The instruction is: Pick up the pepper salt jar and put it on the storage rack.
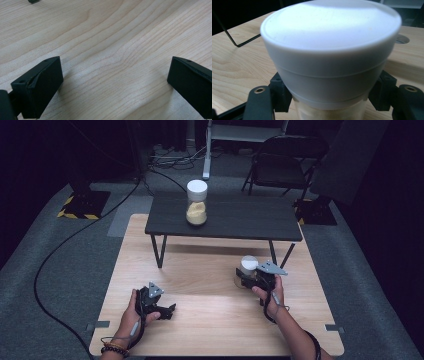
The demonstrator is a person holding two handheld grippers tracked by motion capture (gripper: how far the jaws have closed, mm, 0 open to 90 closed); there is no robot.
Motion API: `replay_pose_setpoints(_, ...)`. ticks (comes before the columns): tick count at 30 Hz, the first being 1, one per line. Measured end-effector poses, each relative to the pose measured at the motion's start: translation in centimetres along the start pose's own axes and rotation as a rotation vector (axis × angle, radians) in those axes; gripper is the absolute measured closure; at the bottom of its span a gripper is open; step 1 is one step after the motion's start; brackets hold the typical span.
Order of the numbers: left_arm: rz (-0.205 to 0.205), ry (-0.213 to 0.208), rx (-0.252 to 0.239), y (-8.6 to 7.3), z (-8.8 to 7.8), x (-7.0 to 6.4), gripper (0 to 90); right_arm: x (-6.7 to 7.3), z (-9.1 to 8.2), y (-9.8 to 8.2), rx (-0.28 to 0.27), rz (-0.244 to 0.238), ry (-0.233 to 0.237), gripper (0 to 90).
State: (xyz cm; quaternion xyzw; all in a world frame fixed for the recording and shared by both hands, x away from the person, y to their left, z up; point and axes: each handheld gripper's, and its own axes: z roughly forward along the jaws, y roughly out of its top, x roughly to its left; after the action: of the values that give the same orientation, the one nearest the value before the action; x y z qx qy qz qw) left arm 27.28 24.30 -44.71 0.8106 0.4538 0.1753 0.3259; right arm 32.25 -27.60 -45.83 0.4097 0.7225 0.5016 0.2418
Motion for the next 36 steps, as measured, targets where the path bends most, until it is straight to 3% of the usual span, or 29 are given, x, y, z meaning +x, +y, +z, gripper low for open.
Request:
replay_pose_setpoints(7, -0.001, -0.001, 0.0, 0.0, 0.0, 0.0, 0.4, 0.7, -0.3, -0.1, -0.022, -0.046, -0.022, 34.3)
replay_pose_setpoints(18, 0.002, -0.003, 0.0, 0.0, 0.0, 0.0, 0.4, 0.7, -1.0, 0.2, -0.039, -0.043, -0.007, 34.6)
replay_pose_setpoints(26, 0.002, -0.003, -0.001, 0.0, 0.0, 0.0, 0.4, 1.3, -3.0, 1.5, -0.065, -0.063, 0.002, 34.6)
replay_pose_setpoints(36, 0.002, -0.003, -0.001, 0.0, 0.0, 0.0, 0.4, 1.9, -5.4, 3.4, -0.062, -0.048, 0.022, 34.5)
